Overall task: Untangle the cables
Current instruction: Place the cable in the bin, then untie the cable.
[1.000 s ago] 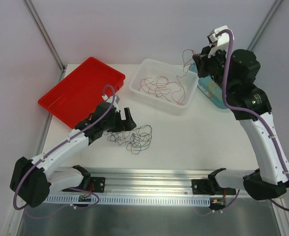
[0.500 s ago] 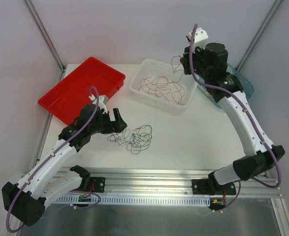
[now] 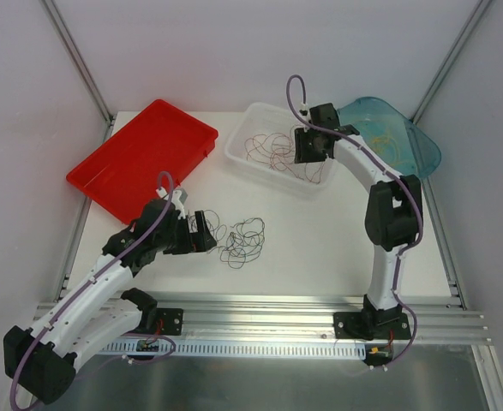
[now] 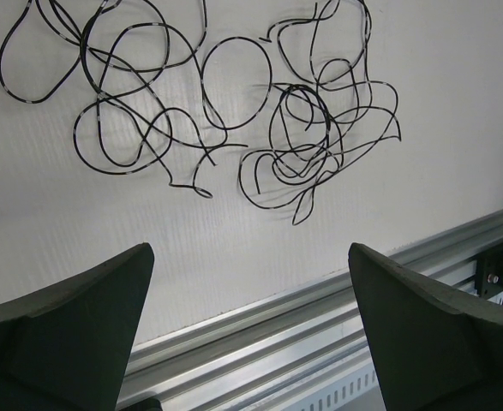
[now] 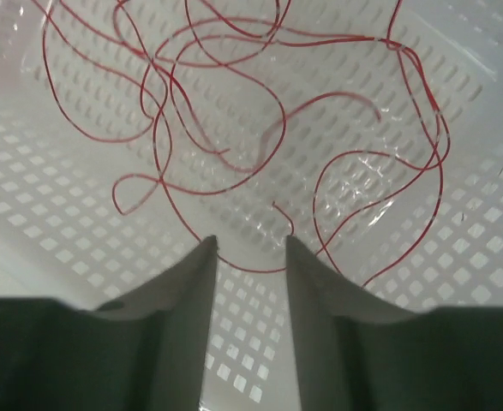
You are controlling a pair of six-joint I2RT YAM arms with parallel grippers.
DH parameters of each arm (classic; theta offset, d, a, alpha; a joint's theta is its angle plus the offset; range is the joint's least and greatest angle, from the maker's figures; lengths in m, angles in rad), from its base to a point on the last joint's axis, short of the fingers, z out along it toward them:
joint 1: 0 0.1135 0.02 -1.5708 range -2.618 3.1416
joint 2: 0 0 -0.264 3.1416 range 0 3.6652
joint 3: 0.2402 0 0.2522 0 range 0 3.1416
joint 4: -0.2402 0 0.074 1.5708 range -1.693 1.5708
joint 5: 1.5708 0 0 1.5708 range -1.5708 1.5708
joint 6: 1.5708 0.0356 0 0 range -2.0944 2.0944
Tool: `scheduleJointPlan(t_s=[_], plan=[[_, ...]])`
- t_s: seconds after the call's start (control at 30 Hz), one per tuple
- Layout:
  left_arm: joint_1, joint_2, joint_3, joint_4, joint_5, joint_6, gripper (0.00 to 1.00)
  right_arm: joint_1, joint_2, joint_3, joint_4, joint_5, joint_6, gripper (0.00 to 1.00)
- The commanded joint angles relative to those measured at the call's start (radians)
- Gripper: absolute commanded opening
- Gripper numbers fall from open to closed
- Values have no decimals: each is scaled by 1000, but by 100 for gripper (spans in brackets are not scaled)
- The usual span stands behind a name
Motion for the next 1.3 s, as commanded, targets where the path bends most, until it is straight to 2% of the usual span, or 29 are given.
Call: scheduleJointPlan(t_s=[0.0, 0.03, 0.1, 0.13, 0.23, 0.37, 0.53, 0.67, 0.77, 0.87, 1.07, 1.17, 1.2, 1.27], plan=[[5, 10, 9, -6, 13, -14, 99, 4, -86, 19, -27, -73, 70, 45], [5, 23, 20, -6, 10, -14, 99, 6, -140, 2, -17, -82, 72, 54], [7, 38, 31, -6, 9, -12, 99, 12, -200, -47, -17, -82, 67, 62], [7, 53, 41, -5, 10, -14, 99, 20, -259, -60, -34, -76, 62, 69], [5, 76, 58, -6, 4, -15, 99, 62, -362, -135, -63, -65, 59, 78], [5, 98, 63, -5, -22, -28, 99, 156, -549, -300, -37, -71, 122, 80], [7, 124, 54, -8, -30, -64, 99, 331, -646, -550, 55, -52, 231, 81], [7, 126, 35, -9, -45, -98, 99, 461, -611, -626, 119, 11, 300, 81], [5, 113, 22, -14, -56, -115, 99, 553, -527, -624, 156, 106, 328, 81], [5, 86, 5, -23, -61, -123, 99, 606, -423, -597, 187, 125, 349, 80], [5, 37, -21, -71, -88, -124, 99, 636, -277, -570, 178, 235, 369, 71], [5, 29, -26, -81, -103, -127, 99, 636, -258, -584, 158, 278, 366, 54], [5, 33, -26, -83, -105, -127, 99, 635, -258, -596, 144, 289, 365, 38], [7, 41, -21, -86, -108, -126, 99, 630, -269, -615, 124, 330, 363, 22]])
